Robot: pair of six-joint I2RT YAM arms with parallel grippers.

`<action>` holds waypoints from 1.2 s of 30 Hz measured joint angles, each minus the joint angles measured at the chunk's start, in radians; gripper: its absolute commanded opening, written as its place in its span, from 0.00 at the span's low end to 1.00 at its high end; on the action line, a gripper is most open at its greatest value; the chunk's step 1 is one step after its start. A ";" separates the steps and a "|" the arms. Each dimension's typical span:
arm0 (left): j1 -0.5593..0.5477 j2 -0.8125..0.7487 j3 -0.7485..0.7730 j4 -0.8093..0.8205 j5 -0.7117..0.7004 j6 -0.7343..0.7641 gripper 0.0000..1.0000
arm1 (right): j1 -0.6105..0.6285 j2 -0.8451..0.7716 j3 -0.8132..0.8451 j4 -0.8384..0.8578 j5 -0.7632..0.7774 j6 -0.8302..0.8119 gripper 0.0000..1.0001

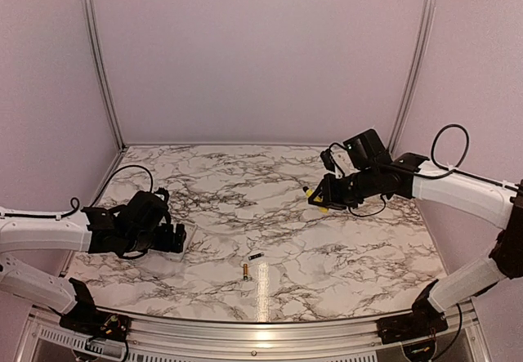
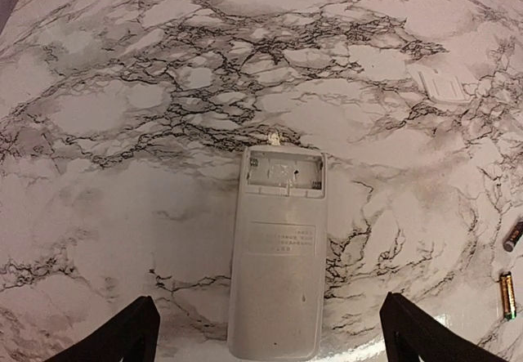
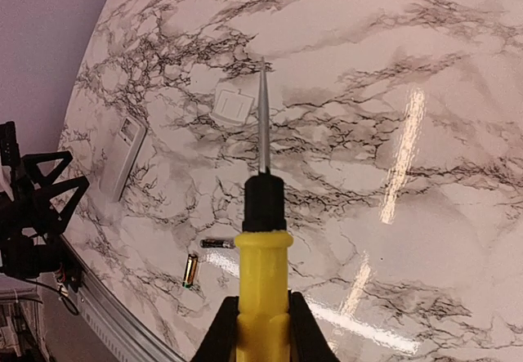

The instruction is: Unload the batteries from the remote control

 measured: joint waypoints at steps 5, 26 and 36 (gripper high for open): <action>0.002 -0.118 0.028 -0.053 -0.052 -0.029 0.99 | 0.000 -0.034 0.000 0.009 0.007 0.008 0.00; 0.057 -0.196 0.340 0.225 0.422 0.050 0.99 | 0.012 0.006 0.139 0.401 -0.091 0.081 0.00; 0.127 0.137 0.577 0.469 0.806 -0.164 0.84 | 0.121 0.055 0.212 0.612 -0.182 0.061 0.00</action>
